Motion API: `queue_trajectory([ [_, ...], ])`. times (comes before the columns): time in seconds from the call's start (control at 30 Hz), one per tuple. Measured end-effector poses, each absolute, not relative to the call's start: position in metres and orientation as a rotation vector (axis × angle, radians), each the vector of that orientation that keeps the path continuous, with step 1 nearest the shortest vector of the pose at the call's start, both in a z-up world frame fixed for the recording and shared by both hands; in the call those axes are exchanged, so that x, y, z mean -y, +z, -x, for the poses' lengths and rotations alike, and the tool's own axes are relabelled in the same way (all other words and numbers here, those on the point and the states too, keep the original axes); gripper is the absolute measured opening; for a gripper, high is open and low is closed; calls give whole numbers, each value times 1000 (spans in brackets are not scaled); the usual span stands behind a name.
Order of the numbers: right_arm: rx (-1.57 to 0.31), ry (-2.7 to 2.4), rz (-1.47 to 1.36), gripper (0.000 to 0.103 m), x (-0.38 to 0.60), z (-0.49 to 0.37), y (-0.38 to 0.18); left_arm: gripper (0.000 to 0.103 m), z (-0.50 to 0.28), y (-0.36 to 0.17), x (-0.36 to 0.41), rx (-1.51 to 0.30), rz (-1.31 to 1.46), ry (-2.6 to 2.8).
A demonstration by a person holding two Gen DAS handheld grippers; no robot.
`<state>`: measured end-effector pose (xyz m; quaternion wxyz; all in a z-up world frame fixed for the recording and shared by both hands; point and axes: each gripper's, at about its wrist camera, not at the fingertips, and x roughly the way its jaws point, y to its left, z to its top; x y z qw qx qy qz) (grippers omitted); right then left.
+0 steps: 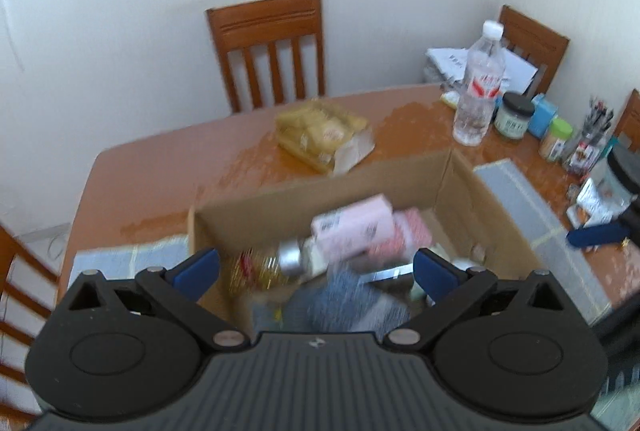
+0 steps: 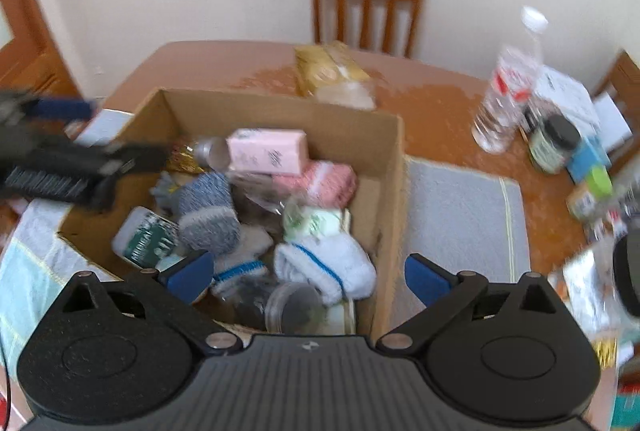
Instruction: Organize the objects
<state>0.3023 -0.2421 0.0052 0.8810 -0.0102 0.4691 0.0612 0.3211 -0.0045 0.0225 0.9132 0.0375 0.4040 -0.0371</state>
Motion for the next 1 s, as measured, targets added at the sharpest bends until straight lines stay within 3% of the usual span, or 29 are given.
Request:
queue_trajectory([
  [0.37,-1086,-36,-141,103,244,-272,-18,102,-257,-13,1,-1012,18,85],
  [1.0,-1098,-60,-86,103,223,-242,23,102,-229,18,1,-1054,50,115],
])
